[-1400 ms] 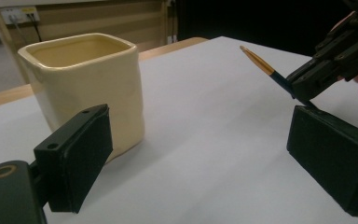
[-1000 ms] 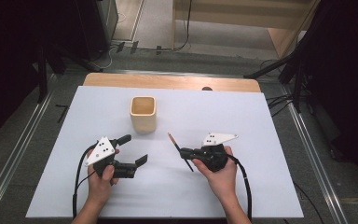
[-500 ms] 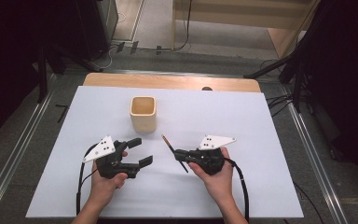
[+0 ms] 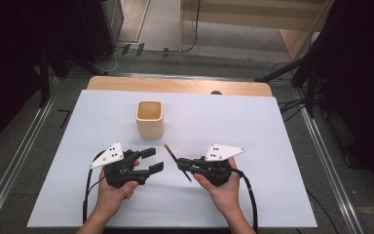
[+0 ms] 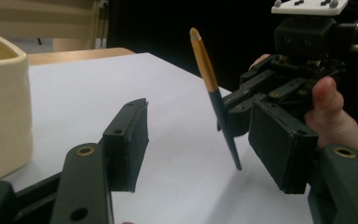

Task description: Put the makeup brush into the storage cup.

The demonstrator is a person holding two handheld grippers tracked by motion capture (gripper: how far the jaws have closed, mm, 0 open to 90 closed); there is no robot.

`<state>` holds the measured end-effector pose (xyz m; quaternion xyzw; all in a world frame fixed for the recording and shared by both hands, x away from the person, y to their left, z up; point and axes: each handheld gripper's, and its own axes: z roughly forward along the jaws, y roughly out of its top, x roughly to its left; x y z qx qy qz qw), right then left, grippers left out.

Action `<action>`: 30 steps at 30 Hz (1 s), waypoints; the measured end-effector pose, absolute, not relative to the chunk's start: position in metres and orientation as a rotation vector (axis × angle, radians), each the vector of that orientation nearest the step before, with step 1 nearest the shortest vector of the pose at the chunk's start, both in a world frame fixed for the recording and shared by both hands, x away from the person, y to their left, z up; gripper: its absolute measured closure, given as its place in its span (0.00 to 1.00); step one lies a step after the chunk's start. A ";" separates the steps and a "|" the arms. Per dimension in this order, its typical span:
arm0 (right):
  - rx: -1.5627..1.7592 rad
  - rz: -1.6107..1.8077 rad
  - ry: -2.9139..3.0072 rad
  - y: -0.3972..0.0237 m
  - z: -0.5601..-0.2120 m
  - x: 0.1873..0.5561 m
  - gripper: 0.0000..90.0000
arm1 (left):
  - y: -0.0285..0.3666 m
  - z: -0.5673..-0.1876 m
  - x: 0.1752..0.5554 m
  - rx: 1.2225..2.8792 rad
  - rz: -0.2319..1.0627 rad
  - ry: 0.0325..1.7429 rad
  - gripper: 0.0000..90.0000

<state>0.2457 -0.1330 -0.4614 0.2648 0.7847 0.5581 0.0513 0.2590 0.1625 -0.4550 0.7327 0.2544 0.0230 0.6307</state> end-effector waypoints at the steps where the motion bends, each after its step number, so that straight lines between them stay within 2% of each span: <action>1: 0.788 1.700 2.393 -0.129 -0.463 0.245 0.94 | 0.163 -0.455 0.260 1.665 0.025 0.579 0.47; 5: 0.770 1.700 2.396 -0.123 -0.464 0.243 0.94 | 0.164 -0.454 0.260 1.654 0.007 0.573 0.49; 9: 0.739 1.705 2.399 -0.116 -0.465 0.240 0.94 | 0.163 -0.456 0.260 1.648 -0.032 0.559 0.60; 17: 0.698 1.707 2.386 -0.109 -0.466 0.236 0.94 | 0.161 -0.459 0.262 1.634 -0.073 0.571 0.67; 22: 0.694 1.692 2.399 -0.105 -0.468 0.235 0.94 | 0.160 -0.459 0.262 1.627 -0.096 0.560 0.79; 23: 0.694 1.692 2.399 -0.105 -0.468 0.235 0.94 | 0.160 -0.459 0.262 1.624 -0.101 0.562 0.79; 25: 0.687 1.681 2.402 -0.104 -0.469 0.235 0.94 | 0.160 -0.459 0.263 1.620 -0.110 0.560 0.87; 26: 0.679 1.680 2.412 -0.102 -0.470 0.235 1.00 | 0.161 -0.459 0.263 1.615 -0.125 0.555 0.94; 29: 0.684 1.682 2.414 -0.102 -0.471 0.235 1.00 | 0.162 -0.459 0.264 1.609 -0.131 0.550 0.95; 30: 0.704 1.696 2.429 -0.101 -0.472 0.237 0.86 | 0.163 -0.458 0.264 1.612 -0.122 0.551 0.95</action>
